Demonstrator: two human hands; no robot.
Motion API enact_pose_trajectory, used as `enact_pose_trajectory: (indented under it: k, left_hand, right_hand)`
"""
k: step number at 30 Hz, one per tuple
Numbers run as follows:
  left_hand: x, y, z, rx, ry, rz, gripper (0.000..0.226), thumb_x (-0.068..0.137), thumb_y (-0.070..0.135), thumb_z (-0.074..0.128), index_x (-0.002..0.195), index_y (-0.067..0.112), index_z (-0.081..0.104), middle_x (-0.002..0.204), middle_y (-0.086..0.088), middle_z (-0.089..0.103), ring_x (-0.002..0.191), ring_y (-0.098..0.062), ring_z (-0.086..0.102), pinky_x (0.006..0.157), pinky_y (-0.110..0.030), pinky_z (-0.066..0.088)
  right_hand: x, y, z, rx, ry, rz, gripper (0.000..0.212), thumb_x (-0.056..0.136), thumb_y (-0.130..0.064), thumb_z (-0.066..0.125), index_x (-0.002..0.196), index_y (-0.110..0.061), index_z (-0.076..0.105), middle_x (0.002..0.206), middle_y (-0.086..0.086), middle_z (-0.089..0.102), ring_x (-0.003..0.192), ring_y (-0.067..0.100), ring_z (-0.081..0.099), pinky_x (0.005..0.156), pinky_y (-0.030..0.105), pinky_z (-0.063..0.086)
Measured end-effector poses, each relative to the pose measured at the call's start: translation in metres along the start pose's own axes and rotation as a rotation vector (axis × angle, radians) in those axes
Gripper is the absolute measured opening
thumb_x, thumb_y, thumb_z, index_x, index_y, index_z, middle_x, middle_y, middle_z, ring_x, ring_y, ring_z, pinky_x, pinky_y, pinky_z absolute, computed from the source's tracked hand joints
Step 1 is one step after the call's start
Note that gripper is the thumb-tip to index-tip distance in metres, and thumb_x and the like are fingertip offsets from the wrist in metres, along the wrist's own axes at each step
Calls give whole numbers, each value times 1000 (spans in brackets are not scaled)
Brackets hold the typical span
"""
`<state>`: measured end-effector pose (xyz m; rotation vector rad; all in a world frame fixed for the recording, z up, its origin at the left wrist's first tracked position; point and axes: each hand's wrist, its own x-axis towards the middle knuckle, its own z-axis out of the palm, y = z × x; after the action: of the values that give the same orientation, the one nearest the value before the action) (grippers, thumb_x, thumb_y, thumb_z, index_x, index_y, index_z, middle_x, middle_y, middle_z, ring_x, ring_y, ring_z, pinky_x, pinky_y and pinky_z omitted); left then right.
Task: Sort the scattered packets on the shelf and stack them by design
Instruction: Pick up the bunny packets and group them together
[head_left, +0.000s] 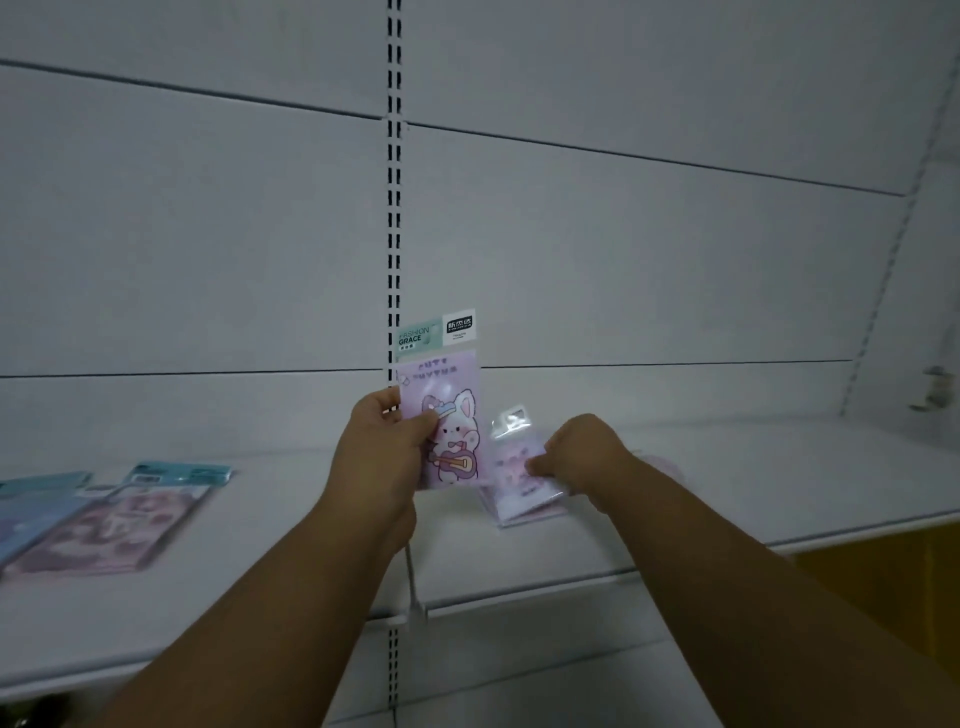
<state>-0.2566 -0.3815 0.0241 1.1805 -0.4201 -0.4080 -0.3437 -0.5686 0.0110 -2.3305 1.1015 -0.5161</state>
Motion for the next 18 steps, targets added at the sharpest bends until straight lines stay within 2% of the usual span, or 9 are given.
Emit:
enact_pose_trajectory:
  k: [2,5,7,9,10,12,15,18]
  left_hand:
    - [2,-5,7,33,15,-22,27,95,9,59,122,14,56,108,-12,73,83,-28,74,72,-47,61]
    - [7,-10,17,30,30,-51,25,95,8,59,119,15,55,105,-11,73,81,-27,74,75,-48,61]
    - [13,-13,23,37,46,-70,25,95,8,60,117,16,54,103,-10,73,80,-27,74,72,-45,61]
    - [20,-16,27,54,56,-94,26,94,7,61,118,14,54,104,-11,72,82,-28,73,70,-44,61]
    - [23,-17,29,58,52,-106,26,94,6,60,119,11,55,105,-12,71,83,-29,73,70,-43,61]
    - [27,-18,36,47,2,-121,20,94,1,56,114,3,59,106,-15,71,84,-32,73,73,-43,60]
    - [33,-16,44,86,-79,-147,16,97,4,48,95,2,64,92,-16,73,77,-31,71,77,-44,59]
    - [54,-21,47,324,-41,-142,17,96,6,50,88,-1,63,86,-18,71,60,-26,64,58,-33,55]
  right_hand:
    - [-1,3,2,-161,-28,-39,46,70,-37,81,55,-13,45,55,2,43,56,18,47,54,26,37]
    - [-7,4,4,-235,0,-122,41,76,-42,75,66,-11,52,55,0,44,68,23,53,65,25,38]
    - [-12,0,-2,-86,46,-181,43,90,-45,57,75,-5,60,63,5,56,73,25,58,69,28,42]
    - [-24,-10,-13,268,6,-198,51,97,-48,42,89,-3,67,79,10,69,71,22,62,68,31,47]
    - [-31,-15,-19,406,-59,-202,49,97,-48,44,94,-4,67,83,11,71,66,20,63,62,31,49]
    - [-39,-19,-27,477,-144,-217,33,93,-39,57,98,-6,64,85,13,73,59,19,65,53,28,51]
    - [-35,-10,-33,510,-110,-156,15,88,-15,67,98,-5,63,82,15,71,53,18,63,49,27,50]
    - [-29,5,-39,508,-147,-40,14,87,-10,68,96,1,67,79,17,70,51,17,62,48,27,50]
